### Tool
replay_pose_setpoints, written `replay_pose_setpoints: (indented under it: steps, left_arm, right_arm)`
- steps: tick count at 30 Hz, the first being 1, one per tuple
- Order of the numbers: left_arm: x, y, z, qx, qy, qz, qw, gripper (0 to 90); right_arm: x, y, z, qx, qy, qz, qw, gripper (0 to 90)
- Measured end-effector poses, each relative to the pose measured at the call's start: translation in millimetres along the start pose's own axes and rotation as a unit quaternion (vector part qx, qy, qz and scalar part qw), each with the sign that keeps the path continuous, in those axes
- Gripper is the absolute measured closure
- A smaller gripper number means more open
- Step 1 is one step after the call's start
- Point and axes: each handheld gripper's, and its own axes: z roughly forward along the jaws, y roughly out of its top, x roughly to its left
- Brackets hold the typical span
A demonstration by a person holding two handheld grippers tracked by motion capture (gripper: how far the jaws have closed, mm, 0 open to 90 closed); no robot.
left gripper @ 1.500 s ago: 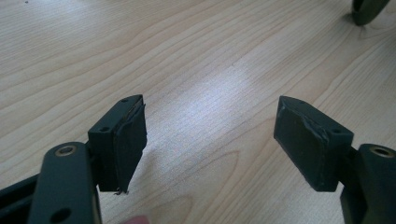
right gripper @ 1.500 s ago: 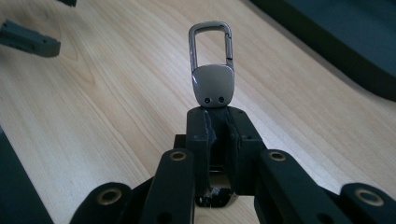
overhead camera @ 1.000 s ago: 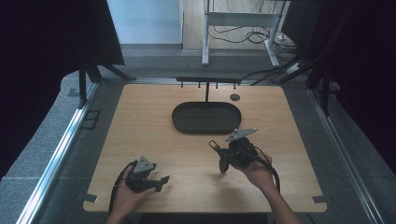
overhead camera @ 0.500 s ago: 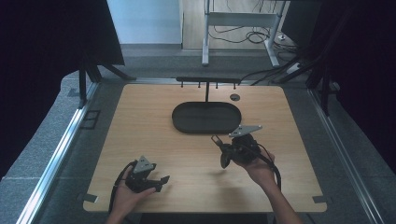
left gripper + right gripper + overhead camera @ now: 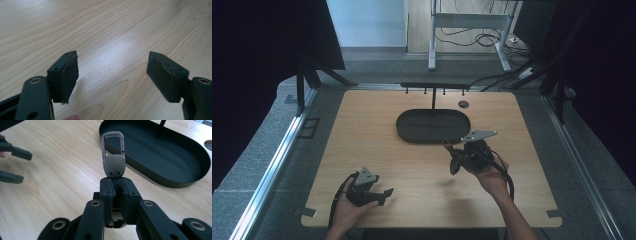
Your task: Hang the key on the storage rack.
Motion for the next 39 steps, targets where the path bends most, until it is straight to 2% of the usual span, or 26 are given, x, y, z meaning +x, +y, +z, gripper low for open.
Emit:
replay_pose_setpoints:
  steps: [14,39]
  left_arm:
    - [0.1,-0.2,0.4,0.001,0.000,0.000,1.0000,26.4]
    - [0.5,-0.2,0.0,0.002,0.000,0.000,1.0000,26.4]
  right_arm:
    - [-9.8,8.2,-3.6,-0.021,-0.020,0.012,0.9995,80.9]
    - [-25.5,25.7,-6.1,-0.044,-0.050,0.028,0.9974,81.0]
